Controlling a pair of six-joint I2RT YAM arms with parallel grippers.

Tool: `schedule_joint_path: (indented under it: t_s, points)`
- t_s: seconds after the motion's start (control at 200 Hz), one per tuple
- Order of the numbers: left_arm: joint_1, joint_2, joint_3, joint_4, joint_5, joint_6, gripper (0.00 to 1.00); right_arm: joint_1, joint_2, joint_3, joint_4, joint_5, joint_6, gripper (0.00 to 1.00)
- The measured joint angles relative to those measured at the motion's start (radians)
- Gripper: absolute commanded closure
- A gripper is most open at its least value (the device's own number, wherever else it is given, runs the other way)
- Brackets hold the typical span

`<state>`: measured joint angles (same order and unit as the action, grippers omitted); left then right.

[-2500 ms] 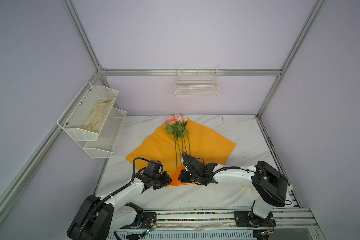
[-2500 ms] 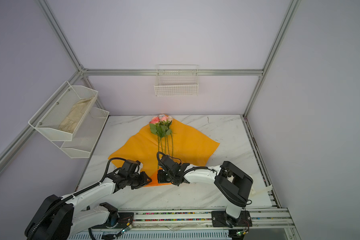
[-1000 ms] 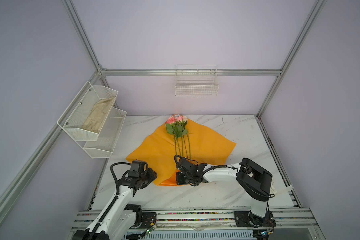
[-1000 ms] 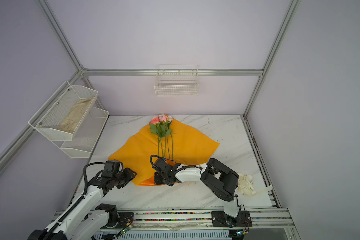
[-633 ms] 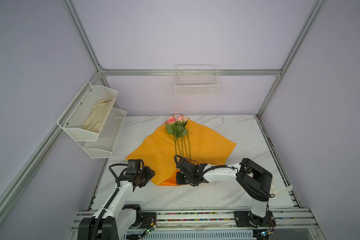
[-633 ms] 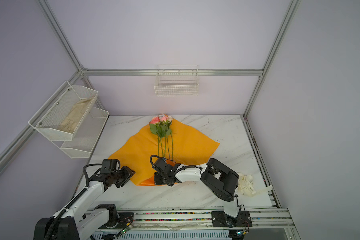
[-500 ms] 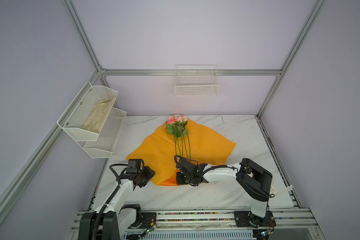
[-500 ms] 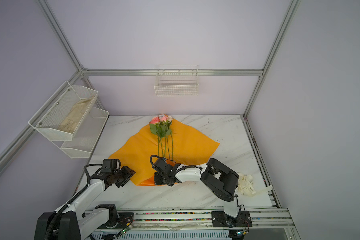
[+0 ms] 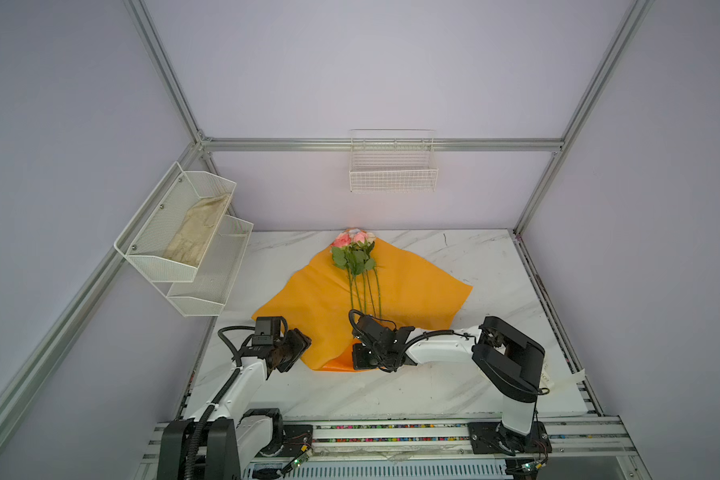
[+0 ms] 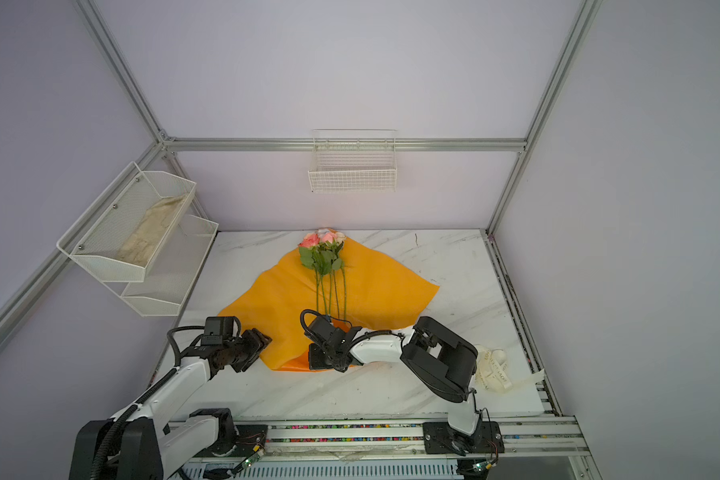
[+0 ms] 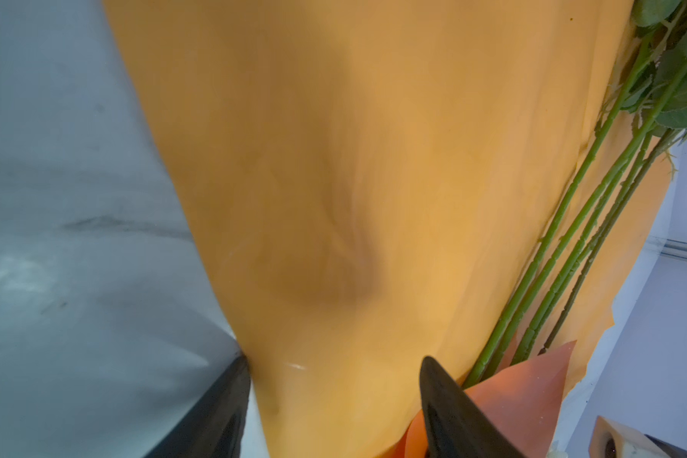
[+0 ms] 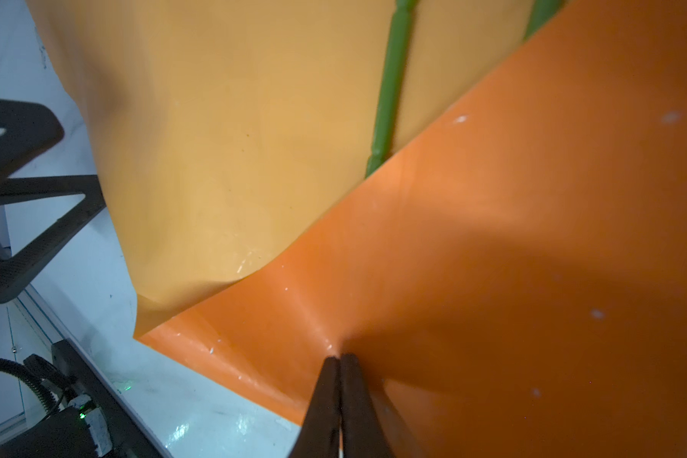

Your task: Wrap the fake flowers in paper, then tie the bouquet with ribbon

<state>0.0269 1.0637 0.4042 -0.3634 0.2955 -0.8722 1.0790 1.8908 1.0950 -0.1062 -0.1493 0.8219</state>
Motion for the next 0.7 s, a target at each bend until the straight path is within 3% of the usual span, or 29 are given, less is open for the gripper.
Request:
schedule_joint_path:
  t_s: [0.41, 0.56, 0.7]
  points:
    - [0.006, 0.058, -0.061, 0.299, 0.241, -0.063, 0.23, -0.001, 0.0, 0.0, 0.001, -0.002, -0.001, 0.92]
    - [0.006, 0.015, -0.06, 0.418, 0.302, -0.101, 0.26, -0.001, 0.0, 0.0, 0.0, -0.002, -0.001, 0.91]
    - [0.005, -0.063, -0.06, 0.424, 0.303, -0.105, 0.32, -0.001, 0.0, 0.0, 0.0, -0.002, -0.001, 0.91]
